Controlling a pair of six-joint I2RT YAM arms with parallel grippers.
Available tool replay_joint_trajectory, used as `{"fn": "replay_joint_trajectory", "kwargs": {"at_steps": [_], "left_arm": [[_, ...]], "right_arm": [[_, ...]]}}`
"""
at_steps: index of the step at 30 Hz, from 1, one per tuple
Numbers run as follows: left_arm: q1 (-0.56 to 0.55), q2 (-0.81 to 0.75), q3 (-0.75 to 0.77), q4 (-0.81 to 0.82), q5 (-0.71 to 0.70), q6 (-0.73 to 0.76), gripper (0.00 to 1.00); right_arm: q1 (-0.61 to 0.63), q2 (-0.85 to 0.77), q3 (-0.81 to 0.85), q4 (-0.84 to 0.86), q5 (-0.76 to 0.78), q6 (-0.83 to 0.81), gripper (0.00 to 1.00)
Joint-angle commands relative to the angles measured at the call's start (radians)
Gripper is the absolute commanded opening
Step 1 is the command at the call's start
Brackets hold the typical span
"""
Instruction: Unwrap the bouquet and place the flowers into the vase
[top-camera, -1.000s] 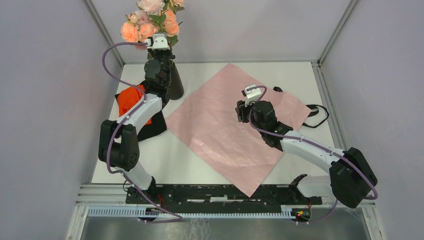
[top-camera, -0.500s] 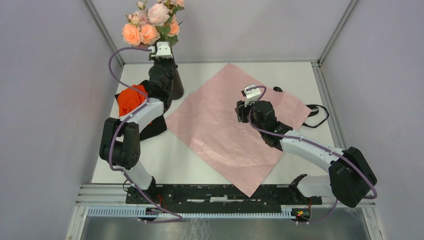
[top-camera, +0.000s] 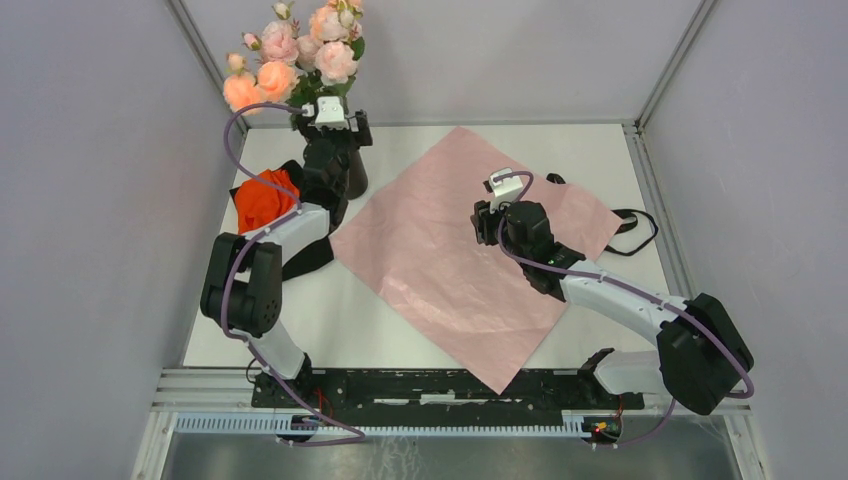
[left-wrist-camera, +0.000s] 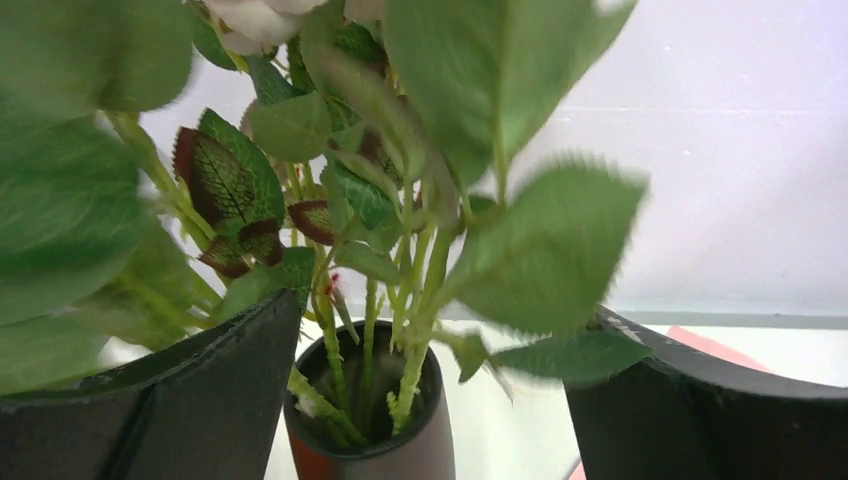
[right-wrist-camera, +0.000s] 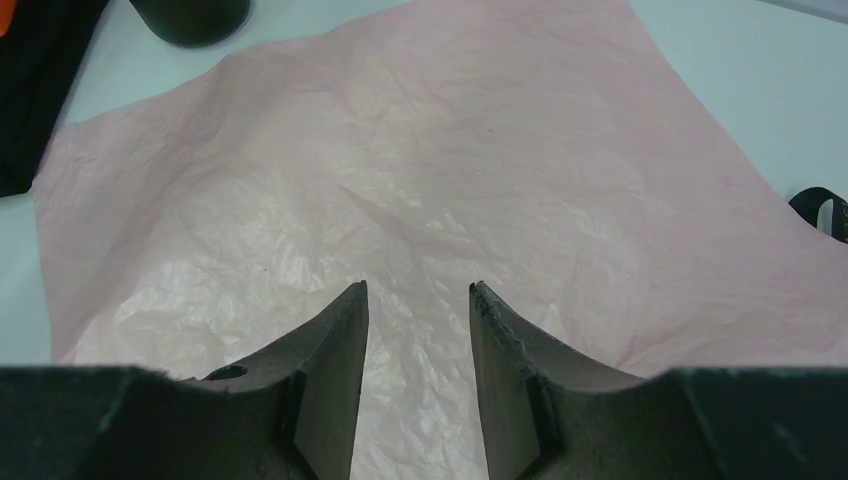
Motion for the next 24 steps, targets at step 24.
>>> {"fn": "replay_joint_trajectory", "kwargs": {"at_steps": [24], "left_arm": [[-0.032, -0.23, -0.114, -0.203, 0.217, -0.219, 1.0]], "right_arm": [[-0.006, 0.042, -0.013, 0.054, -0.04, 0.04, 0.46]]}}
